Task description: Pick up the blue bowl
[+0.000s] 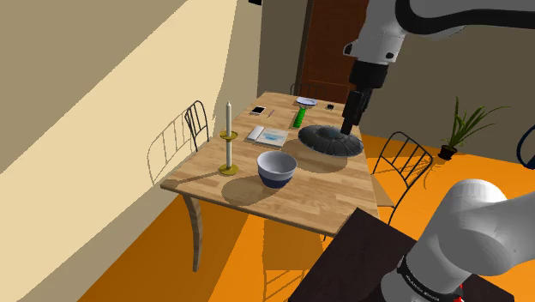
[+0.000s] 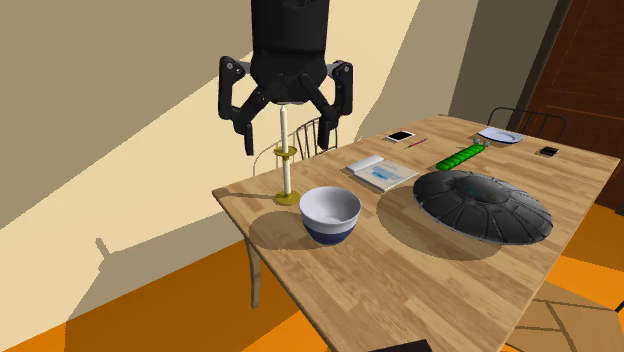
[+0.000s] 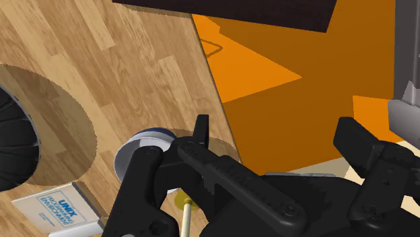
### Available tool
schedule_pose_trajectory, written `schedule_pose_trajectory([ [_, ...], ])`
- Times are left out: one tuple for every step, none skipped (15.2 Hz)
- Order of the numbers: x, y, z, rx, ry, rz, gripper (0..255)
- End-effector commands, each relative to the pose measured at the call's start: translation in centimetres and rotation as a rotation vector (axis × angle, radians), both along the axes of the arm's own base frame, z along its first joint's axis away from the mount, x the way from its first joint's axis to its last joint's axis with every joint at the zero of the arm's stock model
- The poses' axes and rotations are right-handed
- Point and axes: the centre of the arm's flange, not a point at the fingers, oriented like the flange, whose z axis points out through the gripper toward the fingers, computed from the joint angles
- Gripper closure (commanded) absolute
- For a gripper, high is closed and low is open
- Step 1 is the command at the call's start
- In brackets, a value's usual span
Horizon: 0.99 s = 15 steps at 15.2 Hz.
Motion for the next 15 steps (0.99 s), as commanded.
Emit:
schedule_pose_trajectory([
  [0.0, 0.0, 0.0, 0.000, 0.000, 0.000, 0],
  [0.9, 0.1, -0.9, -0.006, 0.001, -0.005, 0],
  [1.9, 0.1, -1.8, -0.012, 0.001, -0.009, 0],
  [2.8, 0.2, -2.8, -0.018, 0.002, -0.014, 0],
  [3.8, 0.3, -3.7, -0.024, 0.003, -0.019, 0],
  [4.7, 0.3, -4.6, -0.029, 0.003, -0.024, 0],
  [5.7, 0.3, -5.5, -0.035, 0.004, -0.028, 0],
  [6.6, 0.3, -6.5, -0.041, 0.005, -0.033, 0],
  [7.6, 0.4, -7.4, -0.047, 0.005, -0.038, 0],
  [8.5, 0.4, -8.3, -0.053, 0.006, -0.043, 0],
  [9.5, 0.3, -9.2, -0.059, 0.006, -0.047, 0],
  [10.4, 0.3, -10.2, -0.065, 0.007, -0.052, 0],
  [11.3, 0.3, -11.1, -0.071, 0.008, -0.057, 0],
  [12.3, 0.3, -12.0, -0.077, 0.008, -0.062, 0],
  [13.2, 0.2, -12.9, -0.082, 0.009, -0.066, 0],
])
